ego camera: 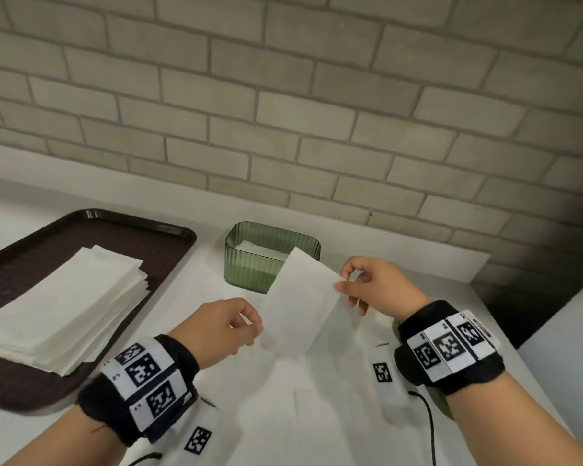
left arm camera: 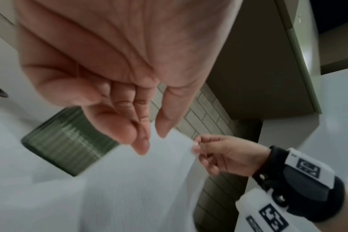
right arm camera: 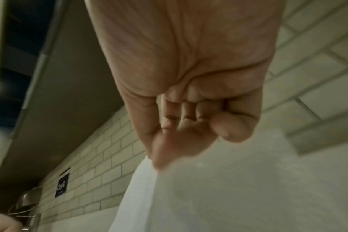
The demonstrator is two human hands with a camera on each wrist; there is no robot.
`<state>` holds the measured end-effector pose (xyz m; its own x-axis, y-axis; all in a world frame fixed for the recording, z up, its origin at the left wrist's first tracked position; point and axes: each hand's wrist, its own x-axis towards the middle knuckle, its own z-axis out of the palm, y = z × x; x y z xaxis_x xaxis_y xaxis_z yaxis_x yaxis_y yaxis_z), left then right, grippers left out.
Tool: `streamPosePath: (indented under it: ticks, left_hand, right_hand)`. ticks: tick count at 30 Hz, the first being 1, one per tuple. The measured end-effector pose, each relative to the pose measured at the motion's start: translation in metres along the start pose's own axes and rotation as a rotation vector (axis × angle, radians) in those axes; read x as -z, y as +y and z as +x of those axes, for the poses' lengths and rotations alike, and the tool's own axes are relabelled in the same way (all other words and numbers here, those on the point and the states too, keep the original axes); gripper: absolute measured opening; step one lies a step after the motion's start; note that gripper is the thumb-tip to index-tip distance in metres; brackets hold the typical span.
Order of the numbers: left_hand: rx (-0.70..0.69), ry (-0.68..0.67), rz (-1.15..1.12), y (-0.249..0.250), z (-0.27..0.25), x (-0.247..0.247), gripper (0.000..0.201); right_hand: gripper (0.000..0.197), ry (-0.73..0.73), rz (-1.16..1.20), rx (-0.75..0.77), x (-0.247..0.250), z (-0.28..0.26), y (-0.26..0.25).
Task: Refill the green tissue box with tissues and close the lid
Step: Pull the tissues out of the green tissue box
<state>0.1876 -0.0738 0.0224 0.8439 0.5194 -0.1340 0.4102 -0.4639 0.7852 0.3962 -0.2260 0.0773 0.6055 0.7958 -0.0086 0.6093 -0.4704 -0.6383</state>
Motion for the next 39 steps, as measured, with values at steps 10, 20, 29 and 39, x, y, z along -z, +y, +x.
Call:
streamPosePath:
  ticks: [10,20,29,39]
  left_hand:
    - [0.121,-0.106,-0.268,0.023,-0.008,-0.033,0.052]
    - [-0.012,-0.083,-0.841,0.039,0.013,-0.042,0.104]
    - [-0.242,0.049,-0.644,0.065,0.037,-0.008,0.021]
    - [-0.203,0.256,-0.802,0.062,0.070,0.016,0.007]
  right_hand:
    - [0.017,-0.001,0.230,0.115,0.034,-0.042,-0.031]
    - [0.022,0.045,0.715,0.205,0.031,-0.034,-0.018]
    - [0.032,0.048,0.643,0.206,0.009,-0.007,-0.016]
    - [0.067,-0.092,0.889,0.098,-0.035,0.024,-0.018]
